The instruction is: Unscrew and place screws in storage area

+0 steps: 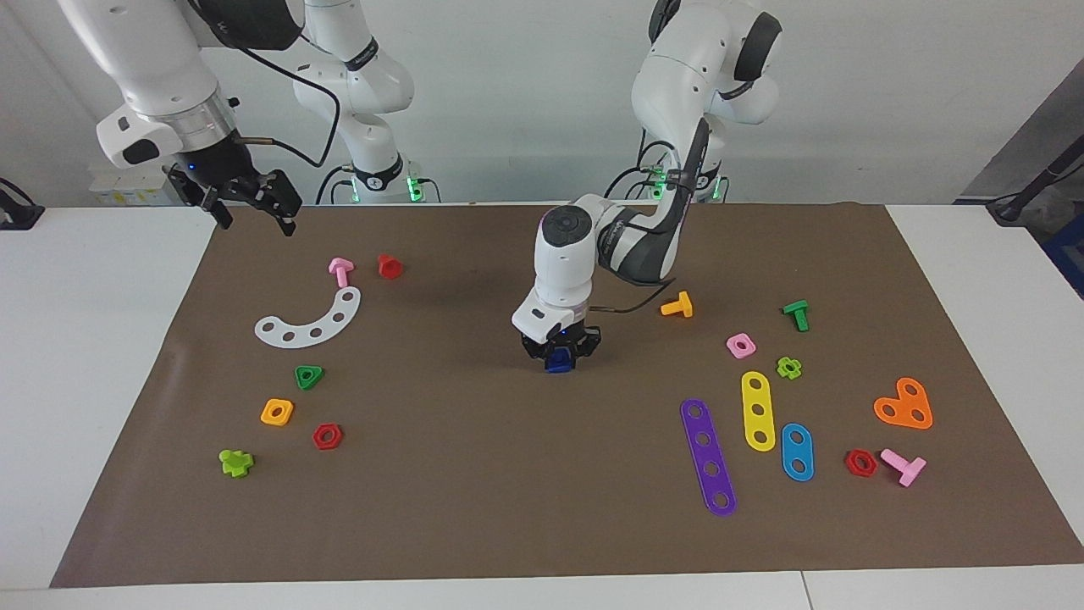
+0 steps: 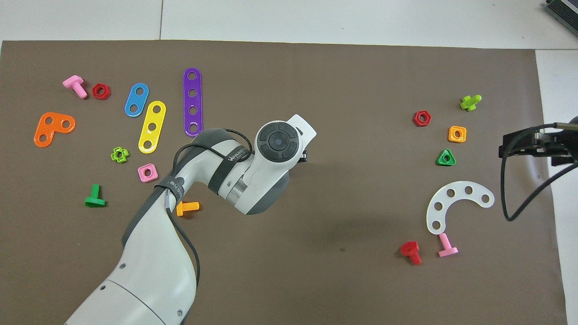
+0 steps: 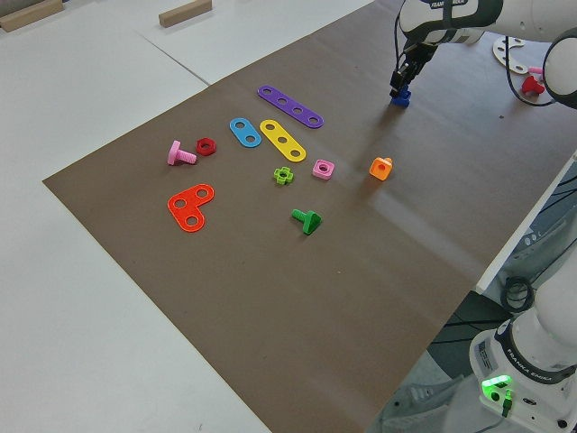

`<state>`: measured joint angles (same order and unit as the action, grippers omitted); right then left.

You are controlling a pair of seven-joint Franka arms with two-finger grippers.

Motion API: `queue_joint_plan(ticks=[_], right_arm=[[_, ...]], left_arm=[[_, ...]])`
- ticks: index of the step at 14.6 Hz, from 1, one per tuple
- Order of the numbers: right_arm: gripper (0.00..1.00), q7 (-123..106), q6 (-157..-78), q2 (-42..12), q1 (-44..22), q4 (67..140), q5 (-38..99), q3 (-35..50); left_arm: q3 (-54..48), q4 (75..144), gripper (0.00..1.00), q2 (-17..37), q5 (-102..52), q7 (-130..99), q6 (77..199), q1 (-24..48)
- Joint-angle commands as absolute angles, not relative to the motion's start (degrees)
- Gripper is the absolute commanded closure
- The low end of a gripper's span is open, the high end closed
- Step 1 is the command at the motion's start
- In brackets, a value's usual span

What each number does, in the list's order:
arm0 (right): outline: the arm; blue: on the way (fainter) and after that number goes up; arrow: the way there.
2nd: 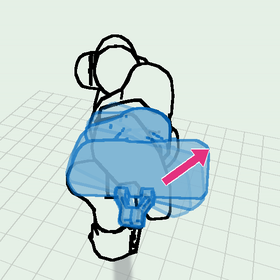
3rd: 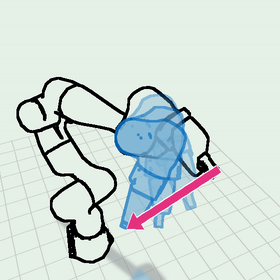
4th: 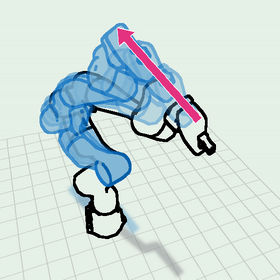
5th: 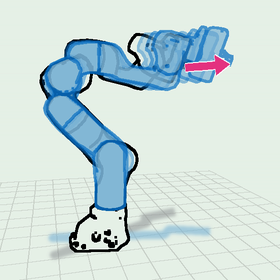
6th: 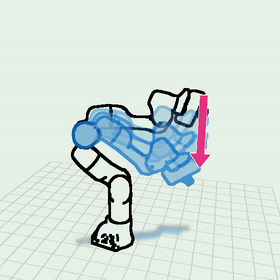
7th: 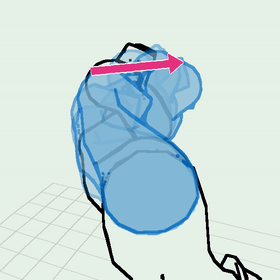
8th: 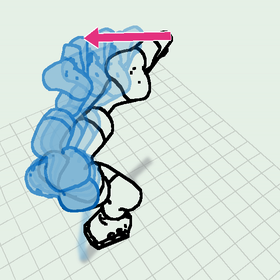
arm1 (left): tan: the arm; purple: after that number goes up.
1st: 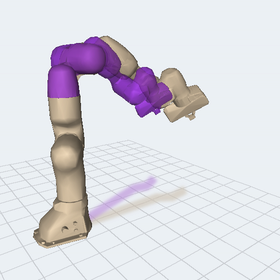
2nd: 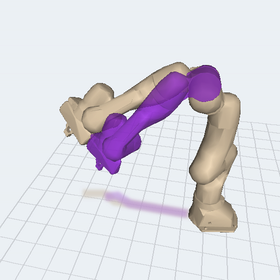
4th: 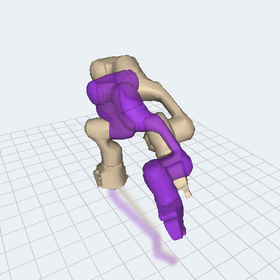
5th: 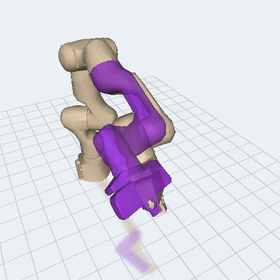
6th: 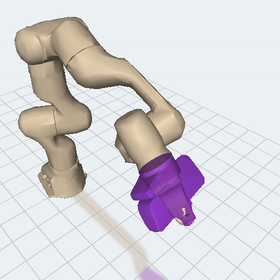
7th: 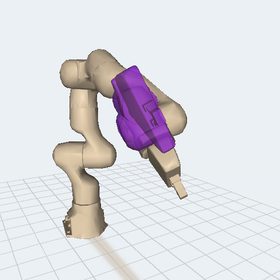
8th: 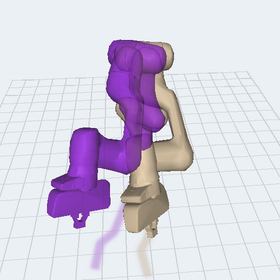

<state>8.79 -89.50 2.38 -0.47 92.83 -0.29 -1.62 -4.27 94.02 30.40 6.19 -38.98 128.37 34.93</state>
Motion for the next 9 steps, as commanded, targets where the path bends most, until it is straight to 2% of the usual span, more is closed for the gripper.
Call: queue_joint_plan(ticks=[1, 9], right_arm=[[0.00, 7.65, -88.68, 2.81, -0.09, 92.81, 0.00, -1.32], [0.00, 7.65, -88.68, 2.81, -0.09, 92.81, 0.00, -1.32]], left_arm=[[-3.52, 92.81, 0.65, 31.03, 6.33, -39.99, 127.79, 35.60], [-3.52, 90.53, 0.68, 31.82, 5.19, -39.73, 123.84, 35.16]])
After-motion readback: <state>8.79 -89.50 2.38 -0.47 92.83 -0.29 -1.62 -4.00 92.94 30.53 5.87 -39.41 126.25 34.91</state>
